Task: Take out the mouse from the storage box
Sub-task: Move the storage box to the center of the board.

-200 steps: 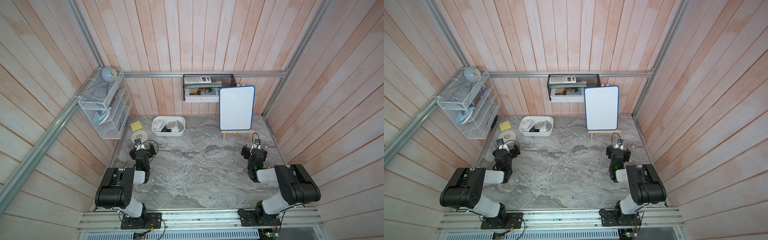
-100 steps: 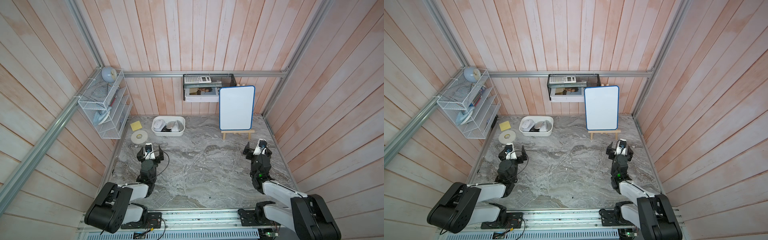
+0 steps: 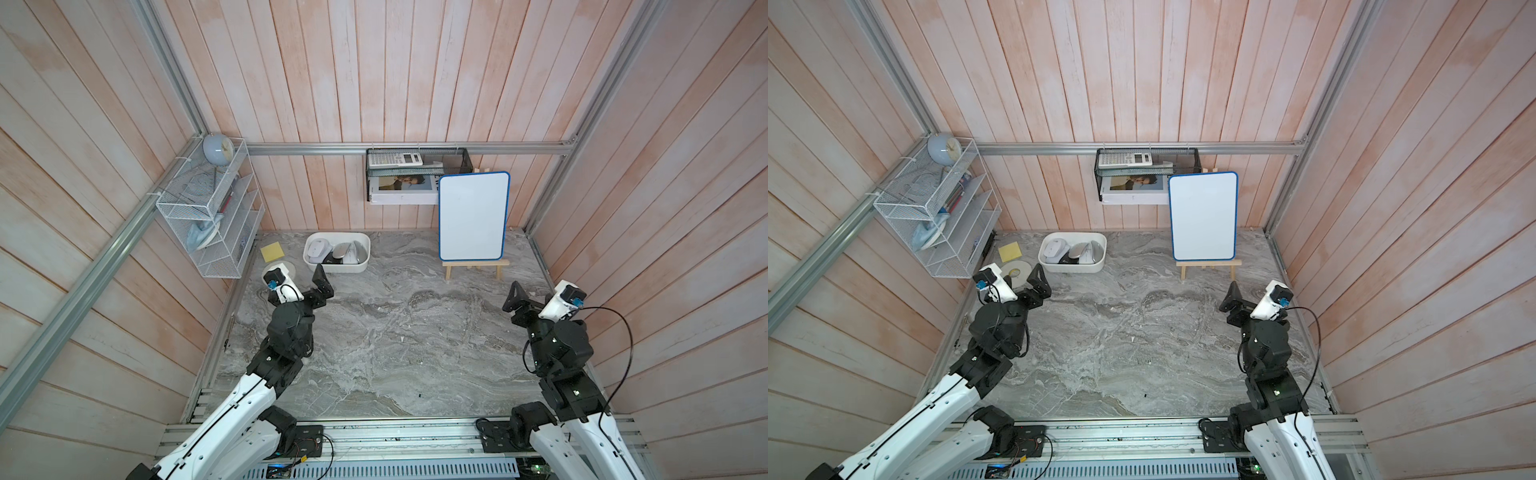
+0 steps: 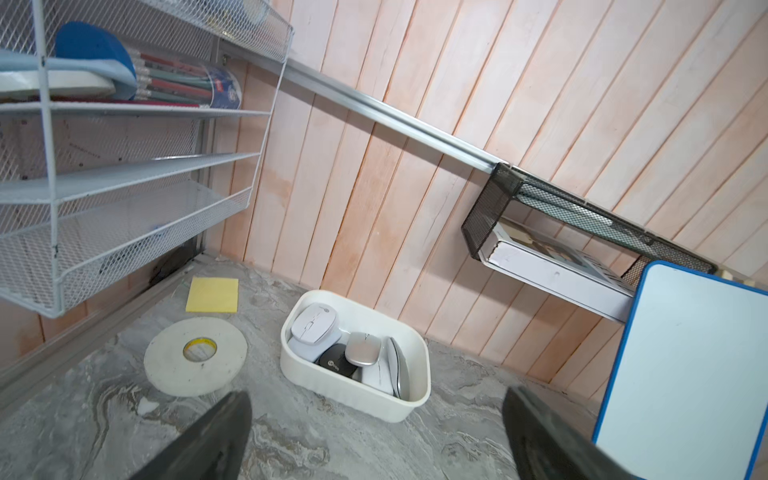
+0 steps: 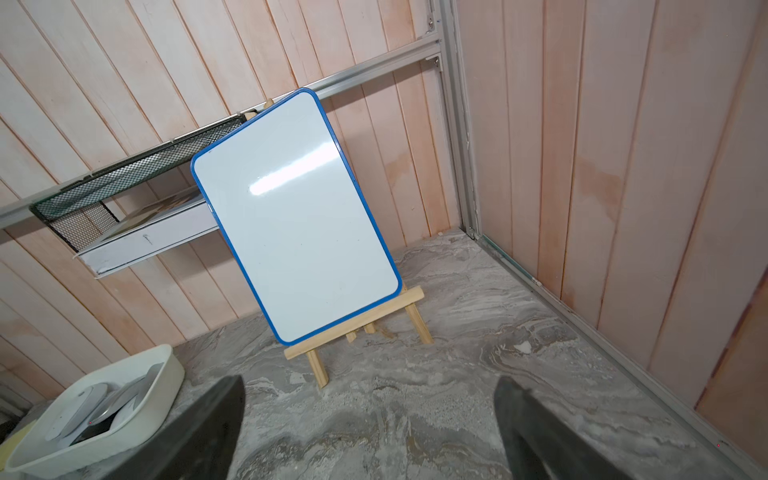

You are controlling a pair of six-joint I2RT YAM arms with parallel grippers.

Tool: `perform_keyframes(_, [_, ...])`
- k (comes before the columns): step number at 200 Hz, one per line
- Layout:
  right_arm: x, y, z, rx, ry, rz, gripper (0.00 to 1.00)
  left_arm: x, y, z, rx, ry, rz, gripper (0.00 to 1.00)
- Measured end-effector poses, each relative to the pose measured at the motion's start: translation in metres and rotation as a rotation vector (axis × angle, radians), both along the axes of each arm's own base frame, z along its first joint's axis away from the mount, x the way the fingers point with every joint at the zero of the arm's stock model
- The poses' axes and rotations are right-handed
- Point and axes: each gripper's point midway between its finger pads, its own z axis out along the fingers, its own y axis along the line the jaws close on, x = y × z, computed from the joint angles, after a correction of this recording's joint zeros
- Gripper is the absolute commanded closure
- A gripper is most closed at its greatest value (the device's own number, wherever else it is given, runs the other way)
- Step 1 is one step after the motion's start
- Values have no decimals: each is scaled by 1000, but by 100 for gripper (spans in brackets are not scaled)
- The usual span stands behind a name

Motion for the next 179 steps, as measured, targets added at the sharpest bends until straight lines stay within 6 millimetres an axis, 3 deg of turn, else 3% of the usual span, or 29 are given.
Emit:
perform_keyframes(48, [-31,-16,-29,53,85,-58,2,-5,38,-75,-87,313,128,0])
perform_keyframes(73, [-32,-21,-47,32,166,-91,2,-1,37,-100,-93,432,128,0])
perform_keyframes(130, [-17,-14,-82,-2,332,-81,2,48,5,-110,-146,586,80,0])
perform_keyframes(179, [-7,-5,-123,-12,454,-46,3,109,-14,-124,-165,703,134,0])
